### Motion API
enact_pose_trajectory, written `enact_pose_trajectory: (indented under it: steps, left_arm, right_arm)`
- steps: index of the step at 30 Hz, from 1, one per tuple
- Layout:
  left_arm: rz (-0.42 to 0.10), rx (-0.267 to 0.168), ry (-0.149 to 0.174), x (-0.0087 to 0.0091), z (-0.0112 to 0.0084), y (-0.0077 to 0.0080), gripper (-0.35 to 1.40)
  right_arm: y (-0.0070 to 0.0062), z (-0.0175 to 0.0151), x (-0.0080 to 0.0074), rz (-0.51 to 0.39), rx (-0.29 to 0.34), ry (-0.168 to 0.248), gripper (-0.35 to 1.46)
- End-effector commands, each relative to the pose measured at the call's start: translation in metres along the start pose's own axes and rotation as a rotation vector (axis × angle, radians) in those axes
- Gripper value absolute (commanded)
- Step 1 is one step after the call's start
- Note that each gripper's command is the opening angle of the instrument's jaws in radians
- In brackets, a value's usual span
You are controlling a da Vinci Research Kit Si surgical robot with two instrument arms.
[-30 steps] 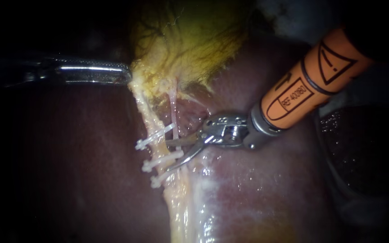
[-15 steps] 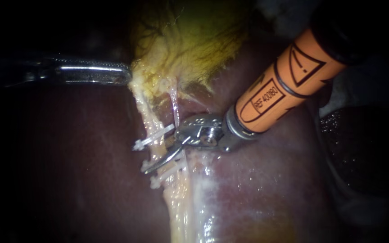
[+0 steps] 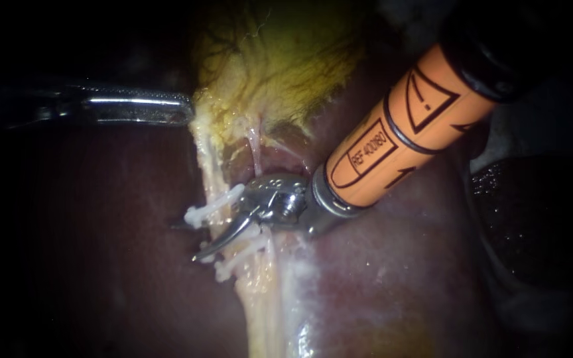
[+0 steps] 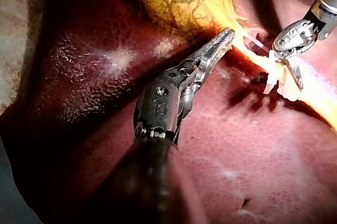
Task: Go to the cutting position left tube
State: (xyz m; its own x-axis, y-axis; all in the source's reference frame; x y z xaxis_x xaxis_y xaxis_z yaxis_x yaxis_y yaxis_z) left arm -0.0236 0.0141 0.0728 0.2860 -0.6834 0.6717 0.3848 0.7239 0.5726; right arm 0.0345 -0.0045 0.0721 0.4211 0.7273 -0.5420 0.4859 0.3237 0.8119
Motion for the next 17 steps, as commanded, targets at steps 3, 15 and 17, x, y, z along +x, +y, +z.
enact_pose_trajectory:
  steps: [3, 15, 17]
  left_arm:
    - [0.000, 0.000, 0.000, 0.0000, 0.0000, 0.0000, -0.35]
    - [0.000, 0.000, 0.000, 0.0000, 0.0000, 0.0000, -0.35]
    - [0.000, 0.000, 0.000, 0.0000, 0.0000, 0.0000, -0.35]
  right_arm:
    - [-0.0010, 0.0001, 0.0010, 0.001, 0.014, 0.017, 1.29]
    - [-0.0017, 0.0005, 0.0013, 0.001, 0.026, 0.019, 1.29]
    - [-0.0017, 0.0005, 0.0012, 0.007, 0.026, 0.018, 1.29]
